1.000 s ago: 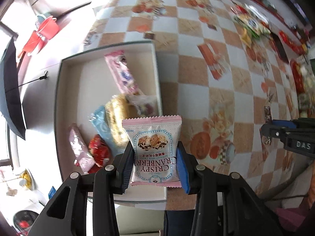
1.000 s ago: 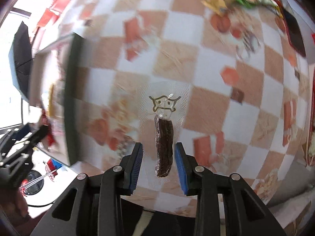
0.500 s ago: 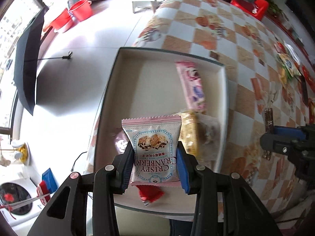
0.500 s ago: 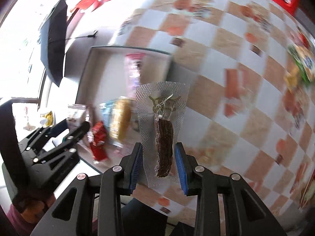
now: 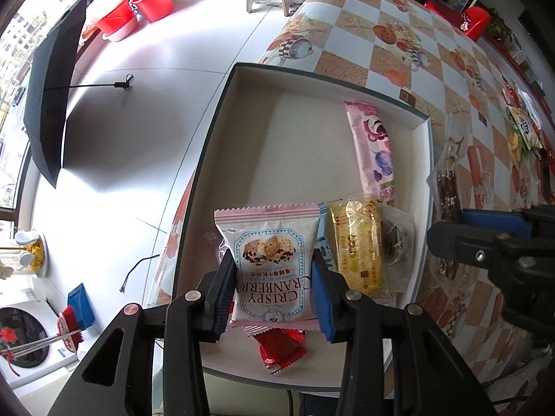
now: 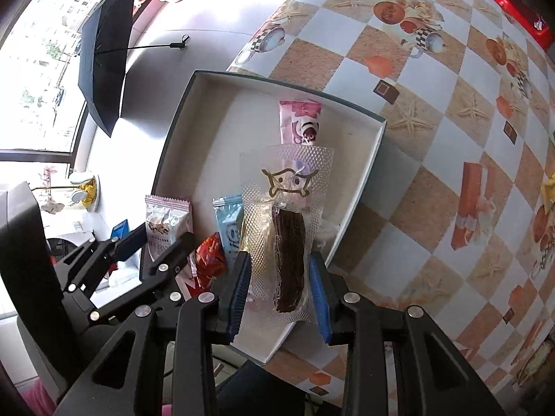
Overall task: Organize snacks
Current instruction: 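Carry the biscuit pack and meat strip bag over the white tray, then open both tools to drop the biscuit pack and meat strip into the tray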
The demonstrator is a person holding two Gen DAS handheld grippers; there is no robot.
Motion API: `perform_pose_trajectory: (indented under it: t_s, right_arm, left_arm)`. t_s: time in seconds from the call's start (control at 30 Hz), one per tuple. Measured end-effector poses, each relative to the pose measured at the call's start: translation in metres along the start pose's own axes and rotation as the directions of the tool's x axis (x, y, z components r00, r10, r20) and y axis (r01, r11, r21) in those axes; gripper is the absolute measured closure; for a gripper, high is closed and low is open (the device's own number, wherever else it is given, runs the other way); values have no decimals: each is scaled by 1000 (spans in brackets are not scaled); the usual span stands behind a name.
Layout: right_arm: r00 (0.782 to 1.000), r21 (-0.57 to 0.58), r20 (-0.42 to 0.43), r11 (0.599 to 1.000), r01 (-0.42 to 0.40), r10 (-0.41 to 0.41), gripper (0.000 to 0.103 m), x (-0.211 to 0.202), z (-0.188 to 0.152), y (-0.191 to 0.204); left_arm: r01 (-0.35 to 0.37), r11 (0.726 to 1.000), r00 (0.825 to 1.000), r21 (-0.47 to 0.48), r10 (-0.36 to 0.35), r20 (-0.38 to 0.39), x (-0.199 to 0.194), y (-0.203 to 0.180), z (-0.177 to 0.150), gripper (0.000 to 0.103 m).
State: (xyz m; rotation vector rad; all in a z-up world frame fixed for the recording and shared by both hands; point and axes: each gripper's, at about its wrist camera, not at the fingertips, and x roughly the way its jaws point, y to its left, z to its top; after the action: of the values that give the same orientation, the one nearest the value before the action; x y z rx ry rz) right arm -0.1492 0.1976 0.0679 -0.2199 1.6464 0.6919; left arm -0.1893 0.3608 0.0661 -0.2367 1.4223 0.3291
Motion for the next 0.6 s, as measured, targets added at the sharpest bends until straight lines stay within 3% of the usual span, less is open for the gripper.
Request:
perform_pose_trajectory:
  t_s: [0.4, 0.47, 0.5, 0.53, 0.6]
  right_arm:
    - [1000, 0, -20, 1000, 12, -12, 67, 14, 8, 6]
    - [1000, -13, -25, 1000, 17, -17, 61, 16, 8, 8]
    - [999, -22, -27, 1000, 20, -21, 58, 17, 8, 9]
    - [999, -25, -27, 999, 26, -26, 57, 17, 8, 10]
    - [999, -36, -27, 999, 33, -34, 55, 18, 7, 11]
  left_arm:
    - [20, 1000, 1000, 1, -20, -20, 10, 0, 2, 58]
    - [29, 1000, 1000, 11, -29, -3, 6, -2, 0, 46]
    - [29, 999, 1000, 12, -29, 10, 4, -3, -1, 30]
    - [26, 1000, 999, 9, -27, 39, -1, -3, -2, 22]
    - [22, 1000, 997, 6, -23, 76, -8, -3, -4, 22]
